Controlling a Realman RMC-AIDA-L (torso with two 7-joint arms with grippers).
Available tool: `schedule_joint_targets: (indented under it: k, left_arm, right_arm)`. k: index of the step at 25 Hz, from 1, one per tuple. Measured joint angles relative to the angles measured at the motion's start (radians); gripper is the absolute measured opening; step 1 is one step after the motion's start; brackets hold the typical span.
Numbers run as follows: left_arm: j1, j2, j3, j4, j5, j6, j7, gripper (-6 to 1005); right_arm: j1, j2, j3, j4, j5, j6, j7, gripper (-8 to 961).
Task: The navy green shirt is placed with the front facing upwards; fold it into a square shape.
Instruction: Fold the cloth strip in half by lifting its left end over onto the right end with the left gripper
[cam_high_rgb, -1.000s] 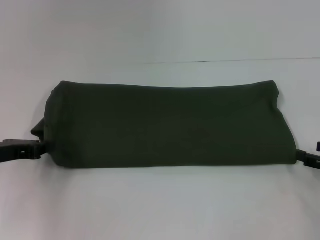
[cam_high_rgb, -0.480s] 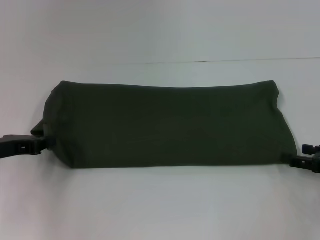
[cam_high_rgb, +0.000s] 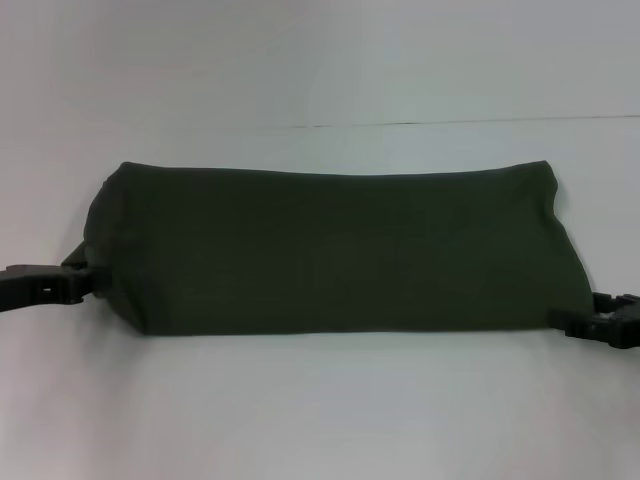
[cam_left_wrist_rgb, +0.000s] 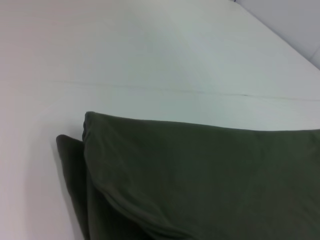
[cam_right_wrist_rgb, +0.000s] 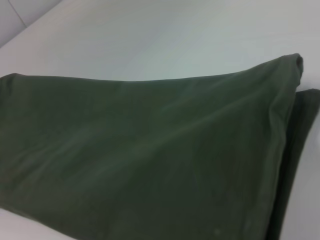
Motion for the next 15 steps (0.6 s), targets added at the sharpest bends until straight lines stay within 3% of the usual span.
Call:
schedule_joint_targets:
  k: [11, 15]
  left_arm:
    - [-0.008, 0.003, 0.006, -0.006, -0.014, -0.014, 0.002, 14]
    - [-0.009, 0.003, 0.006, -0.007, -0.014, -0.015, 0.008, 14]
  right_arm:
    - [0.014, 0.001, -0.020, 0.015, -0.005, 0.002, 0.001, 904]
    - [0.017, 0.003, -0.025, 0.014, -0.019, 0.003, 0.002, 748]
